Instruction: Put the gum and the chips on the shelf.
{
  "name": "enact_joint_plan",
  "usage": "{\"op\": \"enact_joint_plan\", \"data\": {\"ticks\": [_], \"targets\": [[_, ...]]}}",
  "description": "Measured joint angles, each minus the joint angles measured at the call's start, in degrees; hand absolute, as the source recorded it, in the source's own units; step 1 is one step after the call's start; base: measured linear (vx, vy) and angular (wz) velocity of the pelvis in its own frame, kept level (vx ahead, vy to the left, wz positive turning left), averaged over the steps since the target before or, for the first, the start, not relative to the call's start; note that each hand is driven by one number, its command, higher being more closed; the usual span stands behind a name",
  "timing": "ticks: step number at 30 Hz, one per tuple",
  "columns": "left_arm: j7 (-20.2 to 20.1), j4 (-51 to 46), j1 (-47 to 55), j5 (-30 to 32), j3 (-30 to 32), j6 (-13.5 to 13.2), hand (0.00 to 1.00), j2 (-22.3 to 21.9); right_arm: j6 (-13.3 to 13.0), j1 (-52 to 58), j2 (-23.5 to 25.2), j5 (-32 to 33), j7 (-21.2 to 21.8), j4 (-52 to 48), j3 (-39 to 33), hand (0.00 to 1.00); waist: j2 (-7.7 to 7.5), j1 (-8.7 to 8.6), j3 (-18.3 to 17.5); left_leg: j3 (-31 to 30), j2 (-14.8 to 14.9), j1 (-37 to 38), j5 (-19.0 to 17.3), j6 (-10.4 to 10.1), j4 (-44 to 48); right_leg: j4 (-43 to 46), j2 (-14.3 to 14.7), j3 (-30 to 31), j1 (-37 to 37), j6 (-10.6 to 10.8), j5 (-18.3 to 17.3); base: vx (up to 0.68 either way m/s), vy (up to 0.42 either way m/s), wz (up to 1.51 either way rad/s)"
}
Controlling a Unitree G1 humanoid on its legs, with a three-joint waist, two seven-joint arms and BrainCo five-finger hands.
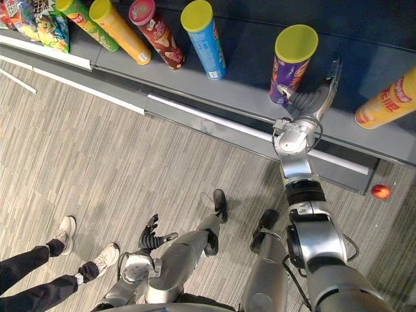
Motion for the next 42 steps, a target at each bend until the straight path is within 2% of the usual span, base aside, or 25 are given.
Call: {"op": "enact_joint_plan", "data": {"ticks": [4, 11, 19, 24, 29, 34, 36, 37, 42], "targets": [[-0.33, 0.14, 0.48, 0.10, 0.06, 0.04, 0.00, 0.00, -0.05, 0.69, 0.39, 0.04, 0.02, -0.39, 0.00, 0.00, -0.01, -1.23, 0.01, 0.24, 0.36, 1.17, -0.20, -0.27, 0.00, -0.38, 0.44, 0.13, 1.28, 0.00, 0.05, 0.01, -0.039, -0.05], [-0.45, 0.15, 0.55, 0.09, 0.15, 0.73, 0.00, 0.00, -0.24, 3.86, 0.55, 0.00, 0.38, -3.60, -0.11, 0.00, -0.06, -1.85, 0.04, 1.29, 0.69, 1.90, -0.33, -0.44, -0.01, -0.48, 0.83, 0.91, 1.55, -0.01, 0.07, 0.02, -0.021, -0.07], [-0.45, 0.33, 0.60, 0.21, 1.97, 1.02, 0.00, -0.01, -0.71, 6.17, 4.17, -2.01, 2.03, -7.76, 0.12, 0.00, -0.15, -2.99, 0.10, 1.79, 1.39, 2.87, -0.43, -0.55, -0.01, -1.73, 1.84, 1.31, 2.78, -0.27, 0.71, 0.02, -0.018, -0.05], [-0.53, 1.80, 0.99, 0.37, 3.48, 1.14, 0.00, 0.00, -0.80, 9.99, 6.14, -2.59, 4.17, -12.17, 1.73, 0.00, -0.72, -4.23, 0.50, 1.90, 1.41, 4.35, -0.72, -0.86, -0.02, -2.26, 1.91, 1.31, 4.43, -0.23, 0.73, 0.01, 0.000, -0.01], [-1.22, 1.78, 1.18, 0.69, 6.29, 1.12, 0.00, 0.08, -0.89, 15.44, 8.16, -4.64, 6.10, -17.07, 4.15, 0.00, -2.56, -4.60, 1.76, 2.65, 1.86, 6.00, -1.39, -1.35, -0.03, -3.45, 2.57, 1.68, 6.35, -0.04, 0.84, 0.03, -0.010, -0.07], [-1.51, 1.68, 1.32, 2.51, 8.67, 1.09, 0.00, 0.89, -0.73, 24.03, 10.67, -4.52, 7.89, -23.07, 4.87, 0.00, -5.58, -5.98, 2.68, 2.67, 2.07, 7.73, -1.96, -1.25, -0.03, -4.62, 2.91, 1.15, 8.82, -0.05, 0.85, 0.08, -0.009, 0.03], [-1.82, 1.70, 1.78, 3.25, 9.38, 1.06, 0.00, 1.72, -0.79, 29.68, 11.76, -4.43, 8.95, -26.09, 4.92, 0.00, -7.48, -6.77, 2.36, 2.83, 2.17, 9.38, -2.79, -1.28, -0.03, -5.62, 3.20, 1.14, 10.93, -0.02, 0.87, 0.09, -0.001, -0.02], [-2.14, 1.73, 1.91, 3.25, 9.65, 1.08, 0.00, 1.85, -0.84, 31.22, 11.75, -4.44, 9.51, -26.96, 4.99, 0.00, -7.85, -7.00, 2.32, 2.88, 2.19, 9.91, -3.06, -1.24, -0.03, -5.96, 3.30, 1.13, 11.61, 0.00, 0.88, 0.10, 0.001, -0.06], [-6.10, 3.29, 3.24, 3.22, 12.14, 1.19, 0.00, 2.96, -0.99, 44.91, 13.54, -4.36, 16.72, -32.33, 5.27, 0.00, -12.39, -8.24, -0.58, 4.51, 2.60, 13.76, -5.24, -1.19, -0.03, -8.85, 4.32, 2.11, 16.10, 0.15, 0.91, 0.13, -0.003, -0.14]]}}
